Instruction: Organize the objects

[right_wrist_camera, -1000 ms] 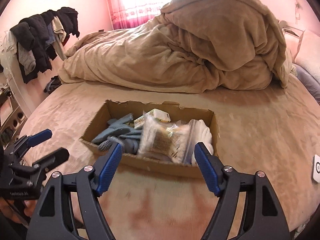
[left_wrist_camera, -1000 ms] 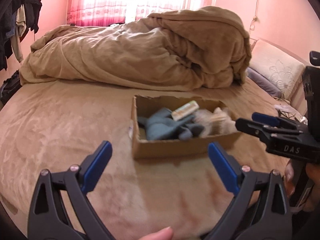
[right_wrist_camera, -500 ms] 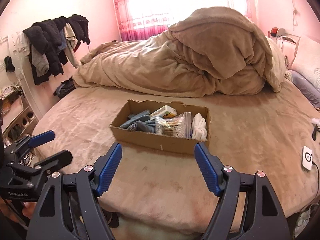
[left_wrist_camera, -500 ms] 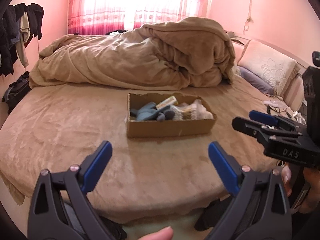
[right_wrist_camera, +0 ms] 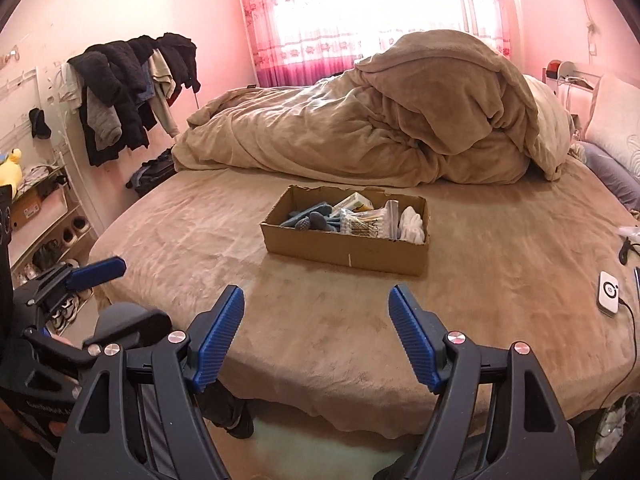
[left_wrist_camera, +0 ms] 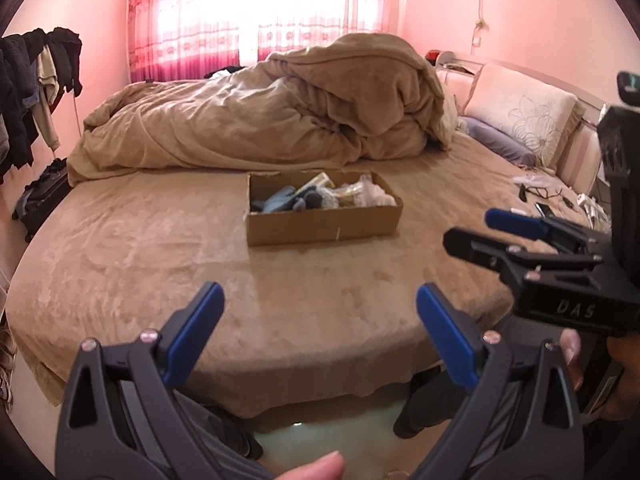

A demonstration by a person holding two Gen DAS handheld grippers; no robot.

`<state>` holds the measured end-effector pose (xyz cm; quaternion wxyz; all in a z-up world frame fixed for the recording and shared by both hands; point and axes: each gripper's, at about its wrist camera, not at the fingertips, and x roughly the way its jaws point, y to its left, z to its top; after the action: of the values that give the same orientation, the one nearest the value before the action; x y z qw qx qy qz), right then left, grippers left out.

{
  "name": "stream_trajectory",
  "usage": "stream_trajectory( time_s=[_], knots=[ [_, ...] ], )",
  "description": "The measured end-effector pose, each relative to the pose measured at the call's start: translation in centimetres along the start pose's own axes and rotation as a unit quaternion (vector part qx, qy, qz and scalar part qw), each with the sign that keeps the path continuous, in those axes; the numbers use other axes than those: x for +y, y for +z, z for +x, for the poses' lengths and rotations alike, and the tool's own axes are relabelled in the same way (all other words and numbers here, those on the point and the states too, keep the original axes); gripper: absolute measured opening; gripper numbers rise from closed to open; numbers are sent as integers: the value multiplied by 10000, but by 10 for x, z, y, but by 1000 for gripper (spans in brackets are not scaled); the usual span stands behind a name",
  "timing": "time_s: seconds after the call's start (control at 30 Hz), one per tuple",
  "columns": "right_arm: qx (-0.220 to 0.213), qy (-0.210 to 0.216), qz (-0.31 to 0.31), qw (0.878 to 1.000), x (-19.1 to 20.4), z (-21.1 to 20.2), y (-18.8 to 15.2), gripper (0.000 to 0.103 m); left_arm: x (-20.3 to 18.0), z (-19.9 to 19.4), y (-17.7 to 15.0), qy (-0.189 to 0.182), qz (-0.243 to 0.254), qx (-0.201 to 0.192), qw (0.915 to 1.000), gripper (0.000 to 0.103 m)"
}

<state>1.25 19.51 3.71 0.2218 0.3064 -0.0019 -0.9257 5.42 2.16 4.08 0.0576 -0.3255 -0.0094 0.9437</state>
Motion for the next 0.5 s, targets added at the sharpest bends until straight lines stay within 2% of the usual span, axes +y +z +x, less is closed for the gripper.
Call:
stream_trajectory(
  time_s=[0.17,0.5],
  knots=[
    [-21,-120,47,9999,-3,0,-3,78,4,7,-3,168,-102,76,9998,98],
    [87,-218,100,9997,-11,10,-5,78,14,19,0,218,-209,53,9995,98]
  ],
)
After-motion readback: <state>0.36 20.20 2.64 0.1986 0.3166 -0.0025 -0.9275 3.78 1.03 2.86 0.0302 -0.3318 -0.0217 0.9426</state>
